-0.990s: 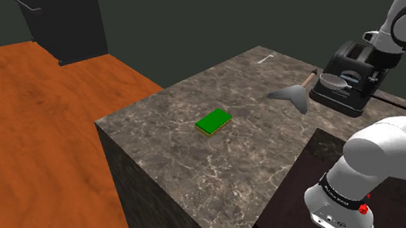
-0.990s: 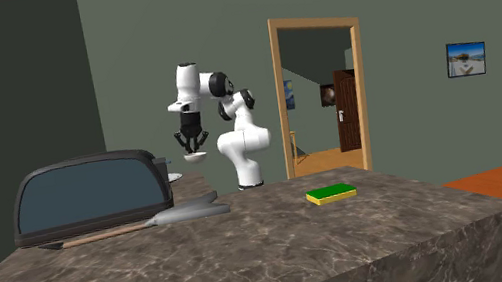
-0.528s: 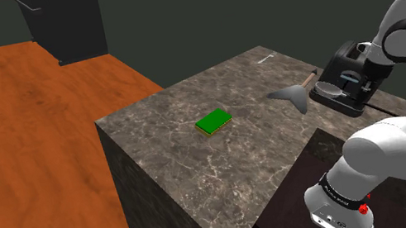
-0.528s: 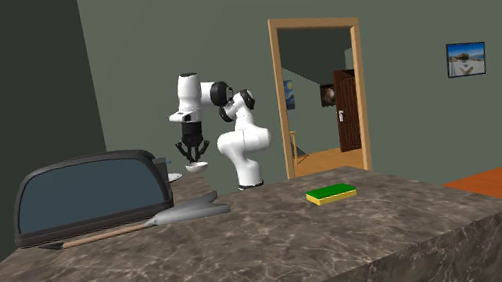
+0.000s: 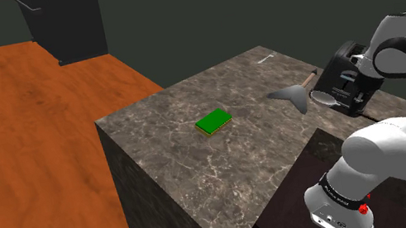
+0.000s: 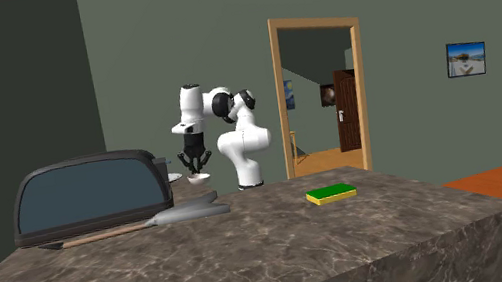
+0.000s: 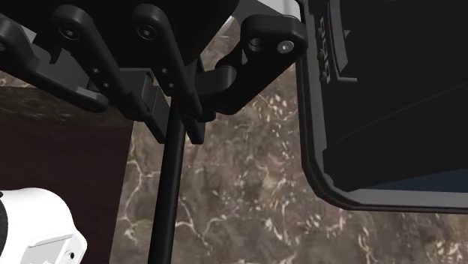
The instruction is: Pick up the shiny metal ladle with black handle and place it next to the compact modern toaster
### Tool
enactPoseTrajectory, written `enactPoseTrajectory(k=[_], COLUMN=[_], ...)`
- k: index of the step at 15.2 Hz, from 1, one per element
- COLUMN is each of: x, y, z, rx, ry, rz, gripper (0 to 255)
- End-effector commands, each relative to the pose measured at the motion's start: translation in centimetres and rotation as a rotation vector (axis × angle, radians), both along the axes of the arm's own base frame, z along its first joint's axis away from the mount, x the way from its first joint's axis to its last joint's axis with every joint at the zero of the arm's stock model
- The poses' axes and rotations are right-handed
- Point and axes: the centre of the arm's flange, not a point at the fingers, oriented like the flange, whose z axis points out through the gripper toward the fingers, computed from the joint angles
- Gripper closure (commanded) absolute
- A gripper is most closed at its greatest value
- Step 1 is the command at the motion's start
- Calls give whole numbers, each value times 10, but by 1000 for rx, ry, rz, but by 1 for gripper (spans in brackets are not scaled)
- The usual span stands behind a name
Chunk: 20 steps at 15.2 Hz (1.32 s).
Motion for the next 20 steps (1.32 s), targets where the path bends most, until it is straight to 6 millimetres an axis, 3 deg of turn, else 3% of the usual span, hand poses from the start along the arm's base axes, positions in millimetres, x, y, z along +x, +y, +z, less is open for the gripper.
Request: enactPoseTrajectory(k=[1,11,19,20], x=[1,1,1,1], y=[0,0,0,0], z=[-10,-66,-66,-66], rx=[0,0,0,0], ry=[0,0,0,0], rz=[0,0,0,0], gripper=[255,255,255,0])
